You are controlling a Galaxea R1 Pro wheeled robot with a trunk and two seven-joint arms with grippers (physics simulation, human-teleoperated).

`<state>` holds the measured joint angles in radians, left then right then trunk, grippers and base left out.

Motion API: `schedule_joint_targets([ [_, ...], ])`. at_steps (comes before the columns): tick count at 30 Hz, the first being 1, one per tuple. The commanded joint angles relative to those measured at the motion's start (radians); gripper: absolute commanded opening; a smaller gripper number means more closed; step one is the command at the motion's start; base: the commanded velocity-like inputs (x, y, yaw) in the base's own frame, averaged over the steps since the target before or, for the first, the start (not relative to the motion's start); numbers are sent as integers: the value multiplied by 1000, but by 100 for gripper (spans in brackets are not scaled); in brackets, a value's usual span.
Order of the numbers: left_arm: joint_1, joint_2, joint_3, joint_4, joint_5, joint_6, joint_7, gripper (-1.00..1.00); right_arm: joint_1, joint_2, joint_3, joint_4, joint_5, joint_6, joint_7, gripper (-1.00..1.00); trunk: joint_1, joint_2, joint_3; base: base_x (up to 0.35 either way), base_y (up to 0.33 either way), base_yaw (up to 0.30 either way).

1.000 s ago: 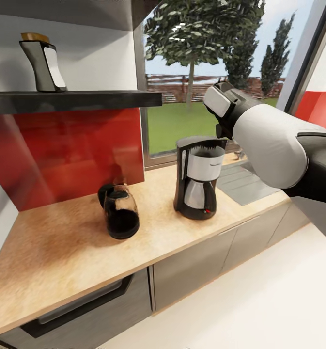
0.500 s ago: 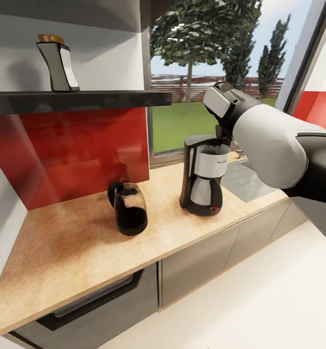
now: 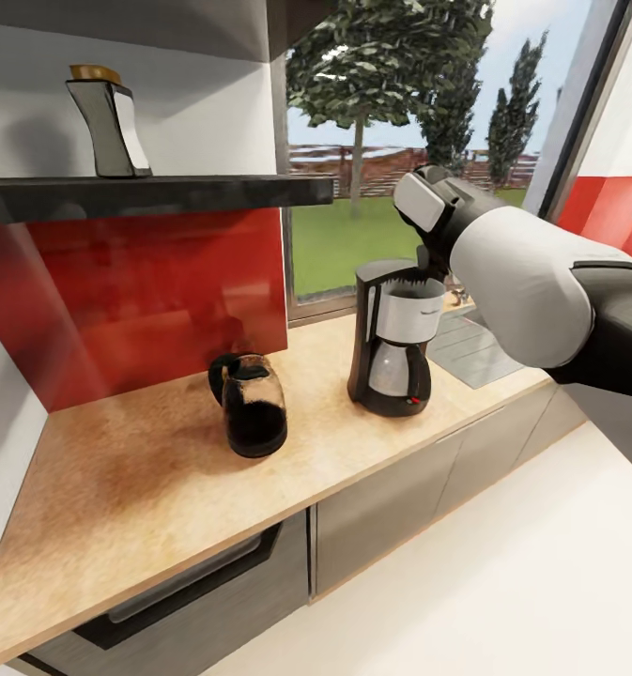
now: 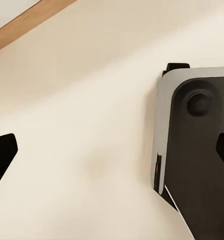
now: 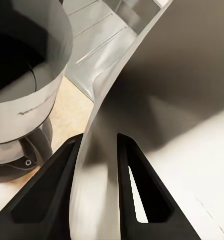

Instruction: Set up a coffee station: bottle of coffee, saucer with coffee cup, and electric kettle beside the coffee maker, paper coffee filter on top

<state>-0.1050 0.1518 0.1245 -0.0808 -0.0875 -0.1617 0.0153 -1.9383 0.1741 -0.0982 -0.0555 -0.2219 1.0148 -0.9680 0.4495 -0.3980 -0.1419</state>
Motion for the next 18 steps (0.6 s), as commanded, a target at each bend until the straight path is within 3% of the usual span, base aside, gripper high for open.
schedule_joint_targets([
  [1, -1, 0, 7, 1, -9, -4, 2, 100, 0, 0, -8, -1, -4, 1, -11, -100, 1, -2, -2, 0, 6, 0],
  [9, -1, 0, 7, 1, -8, -4, 2, 100, 2, 0, -8, -3, -4, 1, -10, -100, 1, -2, -2, 83, 150, 0],
  [18, -1, 0, 6, 2, -9, -4, 2, 100, 2, 0, -8, -3, -4, 1, -11, -100, 1, -2, -2, 24, 28, 0],
])
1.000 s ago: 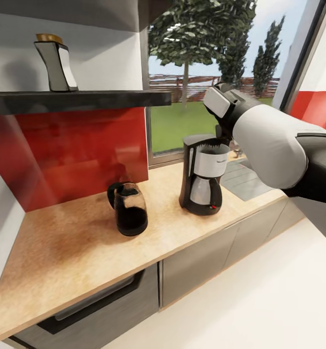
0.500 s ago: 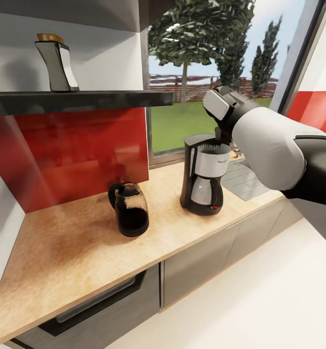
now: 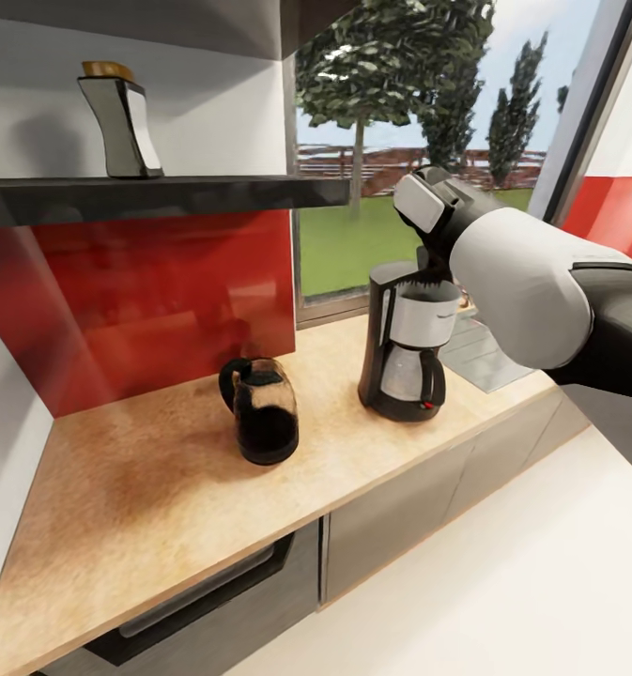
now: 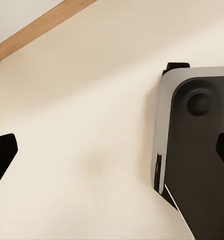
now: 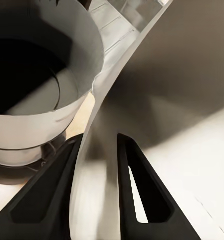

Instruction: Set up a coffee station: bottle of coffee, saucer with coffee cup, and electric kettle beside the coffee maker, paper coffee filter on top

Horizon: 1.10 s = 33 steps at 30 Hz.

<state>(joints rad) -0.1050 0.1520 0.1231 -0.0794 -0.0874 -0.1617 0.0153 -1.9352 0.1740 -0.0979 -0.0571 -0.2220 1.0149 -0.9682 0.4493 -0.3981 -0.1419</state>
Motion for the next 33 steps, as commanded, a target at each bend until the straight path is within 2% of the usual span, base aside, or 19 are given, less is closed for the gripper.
schedule_joint_targets([
  [1, -1, 0, 7, 1, -9, -4, 2, 100, -1, 0, -8, -1, -3, 1, -10, -100, 1, -2, -2, 100, 122, 0],
  [7, -1, 1, 7, 1, -8, -3, 2, 100, -1, 0, -8, -1, -3, 1, -10, -100, 1, -2, -2, 120, 152, 0],
  [16, -1, 1, 7, 1, -8, -2, 2, 100, -1, 0, -8, 0, -3, 1, -10, -100, 1, -2, -2, 11, 11, 0],
  [25, 4, 3, 8, 3, -8, 1, 2, 100, 34, 0, -8, 0, -3, 0, -9, -100, 1, -2, -2, 13, 10, 0],
  [33, 8, 2, 8, 3, -8, -1, 2, 100, 36, 0, -8, 0, -3, 1, -9, -100, 1, -2, -2, 52, 33, 0],
])
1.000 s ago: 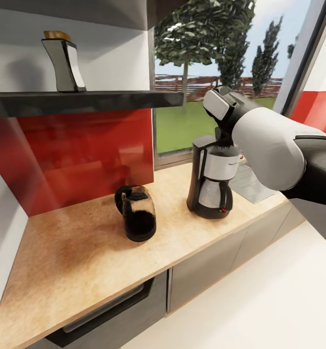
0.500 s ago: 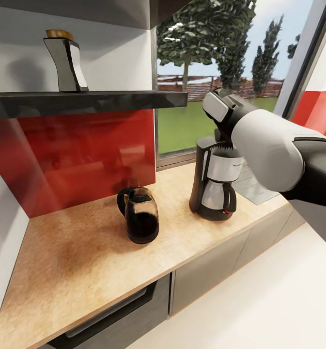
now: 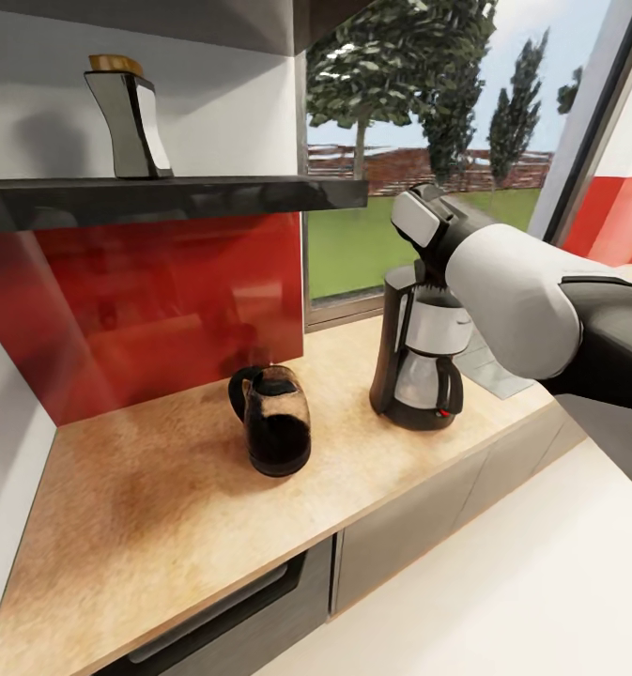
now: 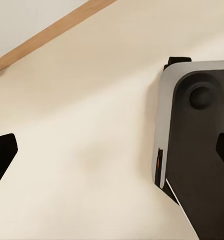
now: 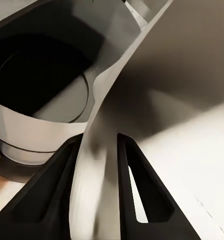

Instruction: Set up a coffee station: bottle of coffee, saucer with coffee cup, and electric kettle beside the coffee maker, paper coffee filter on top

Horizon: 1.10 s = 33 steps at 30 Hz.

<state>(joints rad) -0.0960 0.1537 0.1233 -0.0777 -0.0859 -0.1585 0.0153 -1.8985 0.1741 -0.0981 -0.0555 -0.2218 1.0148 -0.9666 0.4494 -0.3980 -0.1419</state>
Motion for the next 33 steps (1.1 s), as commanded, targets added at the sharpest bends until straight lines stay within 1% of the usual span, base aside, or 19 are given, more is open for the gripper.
schedule_joint_targets([
  [1, 0, 0, 7, 1, -9, -3, 2, 100, -1, 0, -8, -1, -4, 1, -11, -100, 1, -2, -2, 7, 4, 0],
  [9, 1, 0, 8, 1, -9, -1, 2, 100, -1, 0, -8, -1, -4, 1, -11, -100, 1, -2, -2, 16, 1, 0],
  [18, 1, 1, 9, 1, -8, -1, 3, 100, -1, 0, -8, -1, -4, 0, -11, -100, 1, -2, -2, 139, 0, 0],
  [33, 1, 0, 11, 0, -7, 1, 3, 100, -1, 0, -8, -1, -4, 1, -11, -100, 1, -2, -2, 8, 0, 0],
])
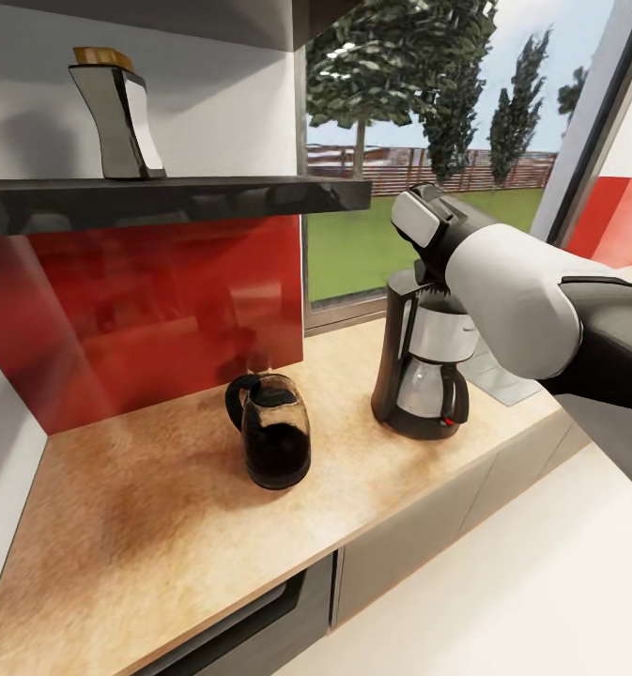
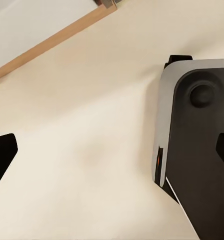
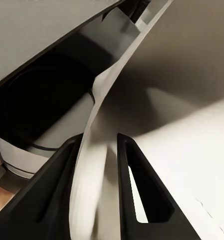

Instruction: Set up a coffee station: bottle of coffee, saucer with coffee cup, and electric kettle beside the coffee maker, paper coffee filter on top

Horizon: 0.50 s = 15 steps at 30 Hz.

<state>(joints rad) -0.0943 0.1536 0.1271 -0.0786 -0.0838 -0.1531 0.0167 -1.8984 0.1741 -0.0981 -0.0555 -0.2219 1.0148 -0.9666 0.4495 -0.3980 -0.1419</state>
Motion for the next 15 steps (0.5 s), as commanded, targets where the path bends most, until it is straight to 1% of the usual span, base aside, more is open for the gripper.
schedule_joint_targets([
  [1, -1, 0, 7, 1, -9, -4, 2, 100, 0, 0, -8, -1, -4, 1, -11, -100, 1, -2, -2, 0, 0, 0],
  [4, -1, 0, 7, 1, -8, -3, 2, 100, 0, 0, -8, -1, -4, 1, -11, -100, 1, -2, -2, 0, 25, 0],
  [9, -1, 0, 7, 1, -8, -3, 2, 100, 1, 0, -8, -1, -4, 1, -11, -100, 1, -2, -2, 0, 78, 0],
  [15, -1, 0, 7, 2, -8, -2, 2, 100, 2, 0, -8, -1, -4, 1, -11, -100, 1, -2, -2, 1, 15, 0],
])
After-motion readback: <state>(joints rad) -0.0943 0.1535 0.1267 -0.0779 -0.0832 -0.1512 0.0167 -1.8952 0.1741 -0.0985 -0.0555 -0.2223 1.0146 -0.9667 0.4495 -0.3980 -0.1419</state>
